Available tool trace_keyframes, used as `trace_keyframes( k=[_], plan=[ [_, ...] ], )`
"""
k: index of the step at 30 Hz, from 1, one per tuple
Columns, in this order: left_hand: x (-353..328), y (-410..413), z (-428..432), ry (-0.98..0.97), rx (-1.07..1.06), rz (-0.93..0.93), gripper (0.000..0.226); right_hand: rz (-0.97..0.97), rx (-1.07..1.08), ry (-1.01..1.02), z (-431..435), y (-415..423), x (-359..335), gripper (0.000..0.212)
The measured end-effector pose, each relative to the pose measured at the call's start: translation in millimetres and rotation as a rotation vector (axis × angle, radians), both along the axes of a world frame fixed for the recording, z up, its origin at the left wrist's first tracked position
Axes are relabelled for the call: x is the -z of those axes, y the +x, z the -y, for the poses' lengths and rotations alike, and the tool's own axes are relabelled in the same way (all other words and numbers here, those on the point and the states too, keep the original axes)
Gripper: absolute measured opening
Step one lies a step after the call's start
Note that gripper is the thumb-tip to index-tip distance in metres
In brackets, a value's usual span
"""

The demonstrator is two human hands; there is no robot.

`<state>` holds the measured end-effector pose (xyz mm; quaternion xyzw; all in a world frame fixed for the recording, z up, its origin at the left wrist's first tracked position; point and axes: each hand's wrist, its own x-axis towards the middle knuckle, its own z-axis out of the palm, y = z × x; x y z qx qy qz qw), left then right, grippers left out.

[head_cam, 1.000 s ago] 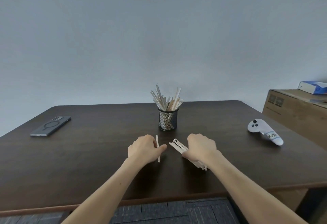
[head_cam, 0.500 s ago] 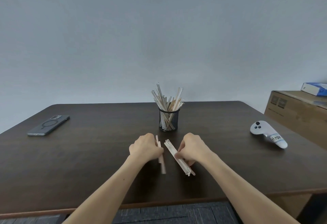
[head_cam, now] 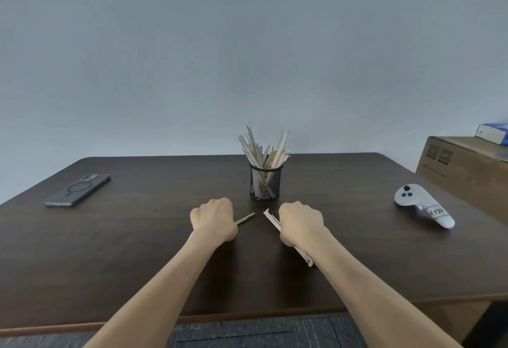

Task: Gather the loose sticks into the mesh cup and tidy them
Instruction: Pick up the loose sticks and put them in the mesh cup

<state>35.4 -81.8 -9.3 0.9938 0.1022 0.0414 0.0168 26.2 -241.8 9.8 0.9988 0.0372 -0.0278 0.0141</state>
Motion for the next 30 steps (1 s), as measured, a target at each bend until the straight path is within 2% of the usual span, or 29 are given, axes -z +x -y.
trace_keyframes(
  k=[1,4,6,9,10,12,16,18,21,23,25,26,30],
  plan=[
    [0.8,0.2,-0.4,0.014,0.008,-0.023,0.011,-0.012,-0.021,-0.041,-1.4,-0.9,2.5,0.039],
    [7.1,-0.9,3.3,0.117,0.031,-0.070,0.033,-0.014,-0.021,-0.082,-2.8,-4.9,18.6,0.040],
    [14.3,-7.1,8.9,0.229,0.046,-0.041,0.040,0.013,0.055,0.030,0.3,-5.8,27.1,0.037],
    [24.7,-15.2,10.7,0.297,0.100,0.054,0.036,0.110,0.099,0.267,4.4,-10.3,28.5,0.028],
    [26.1,-16.0,7.8,0.257,0.111,0.091,0.032,0.140,0.101,0.342,5.0,-12.3,27.1,0.025],
    [21.2,-19.4,0.8,0.057,0.110,0.165,0.024,0.186,0.104,0.497,6.3,-16.1,23.7,0.023],
    [12.7,-21.5,-8.9,-0.580,0.159,0.435,0.004,0.193,0.076,0.841,8.8,-18.5,12.8,0.026],
    [5.8,-24.0,-8.1,-0.750,0.201,0.525,0.016,0.236,0.040,0.992,7.3,-16.0,9.4,0.026],
    [-5.1,-24.8,-5.3,-0.955,0.203,0.570,0.042,0.357,-0.017,1.225,-0.6,-9.6,7.3,0.038],
    [-7.7,-19.2,-4.8,-1.096,0.177,0.577,0.046,0.437,-0.071,1.325,-5.8,-6.7,6.6,0.039],
    [-8.2,-13.0,-2.4,-1.248,0.150,0.579,0.045,0.489,-0.120,1.338,-11.0,-6.9,6.0,0.031],
    [-6.3,-10.3,-0.3,-1.266,0.137,0.576,0.045,0.509,-0.128,1.349,-13.1,-6.6,8.0,0.028],
    [8.6,-12.1,7.0,-1.059,0.127,0.558,0.044,0.482,-0.076,1.409,-19.8,-3.9,25.7,0.032]
  ],
)
